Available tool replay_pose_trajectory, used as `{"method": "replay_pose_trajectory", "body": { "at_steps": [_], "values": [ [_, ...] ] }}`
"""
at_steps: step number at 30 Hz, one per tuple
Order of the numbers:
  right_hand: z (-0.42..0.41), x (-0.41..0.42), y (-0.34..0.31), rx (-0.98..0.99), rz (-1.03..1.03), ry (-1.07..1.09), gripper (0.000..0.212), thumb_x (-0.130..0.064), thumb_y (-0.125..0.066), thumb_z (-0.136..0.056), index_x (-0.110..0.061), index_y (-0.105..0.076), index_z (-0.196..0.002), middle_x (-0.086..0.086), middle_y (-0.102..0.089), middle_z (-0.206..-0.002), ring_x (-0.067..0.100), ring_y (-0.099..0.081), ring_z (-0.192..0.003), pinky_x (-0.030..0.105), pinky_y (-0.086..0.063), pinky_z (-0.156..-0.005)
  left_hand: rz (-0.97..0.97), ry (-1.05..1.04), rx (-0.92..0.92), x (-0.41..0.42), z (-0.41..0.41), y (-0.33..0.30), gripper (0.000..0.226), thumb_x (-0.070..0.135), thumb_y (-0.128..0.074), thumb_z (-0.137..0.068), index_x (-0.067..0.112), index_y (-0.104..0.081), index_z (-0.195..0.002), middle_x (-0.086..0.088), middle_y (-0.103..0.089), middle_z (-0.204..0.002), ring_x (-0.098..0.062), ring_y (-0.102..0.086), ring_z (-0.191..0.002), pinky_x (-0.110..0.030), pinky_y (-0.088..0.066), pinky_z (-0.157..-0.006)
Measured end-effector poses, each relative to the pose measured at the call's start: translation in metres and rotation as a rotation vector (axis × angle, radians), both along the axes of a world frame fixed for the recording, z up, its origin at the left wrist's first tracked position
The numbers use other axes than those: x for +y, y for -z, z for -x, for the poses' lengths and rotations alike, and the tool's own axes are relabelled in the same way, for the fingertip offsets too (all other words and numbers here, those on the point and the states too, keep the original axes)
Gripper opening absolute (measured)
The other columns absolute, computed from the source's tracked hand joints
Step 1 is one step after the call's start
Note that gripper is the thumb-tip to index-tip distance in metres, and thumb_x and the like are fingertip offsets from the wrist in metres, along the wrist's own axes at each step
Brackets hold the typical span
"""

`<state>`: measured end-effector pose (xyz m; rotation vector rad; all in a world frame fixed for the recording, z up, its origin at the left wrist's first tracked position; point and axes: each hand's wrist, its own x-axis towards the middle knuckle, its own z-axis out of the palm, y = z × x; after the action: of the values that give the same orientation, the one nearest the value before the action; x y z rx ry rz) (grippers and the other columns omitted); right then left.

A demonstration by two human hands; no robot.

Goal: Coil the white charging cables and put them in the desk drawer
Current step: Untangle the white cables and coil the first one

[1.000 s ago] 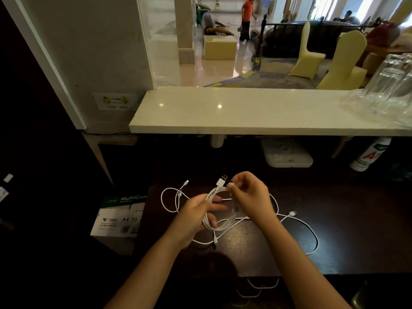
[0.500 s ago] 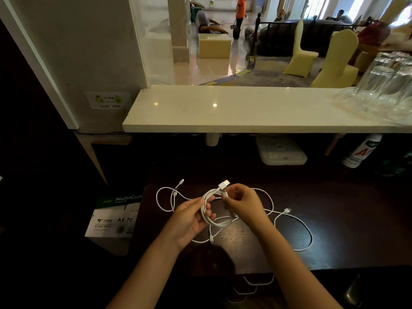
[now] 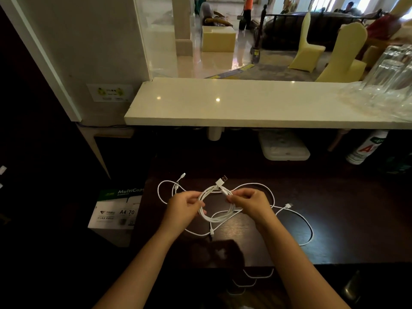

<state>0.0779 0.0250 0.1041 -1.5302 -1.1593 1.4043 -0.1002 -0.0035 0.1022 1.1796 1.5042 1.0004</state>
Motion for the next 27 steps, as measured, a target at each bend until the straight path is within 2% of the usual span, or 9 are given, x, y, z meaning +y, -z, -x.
{"method": "replay_pose_trajectory", "body": {
  "at_steps": [4,7,10,14,16,19,22,24,27],
  "values": [
    [-0.008,-0.001,0.006,-0.002,0.041,0.045,0.002,-0.008,-0.069,-0.079,-0.01,-0.068,-0.078,0.012,-0.068,-0.081,0.004,-0.054,-0.054,0.014,-0.035,-0.045,0.027,0.019,0.05,0.011,-0.009,0.011,0.024,-0.002,-0.054,-0.083,0.019,-0.065,-0.085,-0.002,-0.065,-0.072,-0.02,-0.067,-0.071,-0.041,-0.056,-0.076],
    [-0.02,0.0,0.011,-0.044,0.096,0.008,0.003,-0.01,-0.068,-0.08,-0.008,-0.068,-0.082,0.013,-0.068,-0.087,0.008,-0.049,-0.057,0.018,-0.034,-0.049,0.145,0.076,-0.037,0.016,-0.018,0.018,0.02,-0.004,-0.054,-0.083,0.013,-0.065,-0.083,-0.003,-0.064,-0.075,-0.014,-0.061,-0.071,-0.03,-0.057,-0.07],
    [-0.02,0.007,0.013,-0.095,0.123,-0.059,0.013,-0.009,-0.069,-0.079,-0.003,-0.068,-0.09,0.014,-0.067,-0.088,0.008,-0.049,-0.058,0.018,-0.035,-0.051,0.185,0.073,-0.058,0.018,-0.013,0.026,0.016,-0.004,-0.056,-0.084,0.002,-0.064,-0.097,-0.005,-0.063,-0.082,-0.011,-0.06,-0.074,-0.016,-0.055,-0.055],
    [0.006,0.035,0.011,-0.093,0.111,-0.115,0.014,-0.004,-0.066,-0.082,0.001,-0.067,-0.094,0.005,-0.06,-0.07,0.006,-0.048,-0.054,0.012,-0.036,-0.043,0.157,-0.031,-0.05,0.032,0.012,0.025,0.021,0.001,-0.06,-0.084,0.001,-0.061,-0.105,-0.008,-0.061,-0.09,-0.012,-0.06,-0.079,-0.015,-0.054,-0.054],
    [0.028,0.056,0.01,-0.095,0.081,-0.141,0.003,-0.003,-0.064,-0.083,-0.005,-0.066,-0.082,0.003,-0.056,-0.063,0.004,-0.05,-0.047,0.012,-0.035,-0.041,0.117,-0.085,-0.014,0.049,0.032,0.02,0.021,0.001,-0.061,-0.084,0.0,-0.06,-0.105,-0.007,-0.06,-0.085,-0.013,-0.059,-0.076,-0.014,-0.054,-0.052],
    [0.066,0.092,0.017,-0.098,0.035,-0.188,0.021,-0.001,-0.065,-0.081,-0.013,-0.061,-0.064,0.004,-0.059,-0.062,-0.002,-0.051,-0.037,0.008,-0.036,-0.038,0.059,-0.137,0.073,0.078,0.067,0.016,0.021,0.001,-0.062,-0.083,-0.001,-0.061,-0.104,-0.011,-0.061,-0.084,-0.016,-0.06,-0.074,-0.017,-0.054,-0.054],
    [0.107,0.125,0.027,-0.076,0.035,-0.252,0.025,0.001,-0.065,-0.079,-0.014,-0.062,-0.06,0.006,-0.061,-0.063,0.006,-0.054,-0.047,0.014,-0.043,-0.049,0.068,-0.216,0.07,0.102,0.101,0.02,0.02,0.0,-0.06,-0.085,0.002,-0.06,-0.104,-0.004,-0.059,-0.08,-0.012,-0.059,-0.072,-0.015,-0.054,-0.052],
    [0.134,0.141,0.035,-0.083,0.025,-0.279,0.021,0.001,-0.063,-0.079,-0.012,-0.064,-0.063,0.007,-0.061,-0.063,0.01,-0.052,-0.051,0.02,-0.042,-0.052,0.087,-0.264,0.051,0.112,0.122,0.029,0.024,0.0,-0.058,-0.086,0.0,-0.059,-0.109,-0.003,-0.06,-0.083,-0.013,-0.06,-0.076,-0.02,-0.054,-0.057],
    [0.167,0.153,0.05,-0.02,0.026,-0.312,0.013,-0.001,-0.057,-0.085,-0.003,-0.065,-0.075,0.008,-0.059,-0.064,0.007,-0.053,-0.047,0.018,-0.045,-0.049,0.142,-0.348,-0.038,0.118,0.146,0.051,0.032,-0.001,-0.056,-0.087,-0.006,-0.054,-0.119,-0.018,-0.061,-0.105,-0.025,-0.06,-0.094,-0.033,-0.051,-0.076]
  ]
}}
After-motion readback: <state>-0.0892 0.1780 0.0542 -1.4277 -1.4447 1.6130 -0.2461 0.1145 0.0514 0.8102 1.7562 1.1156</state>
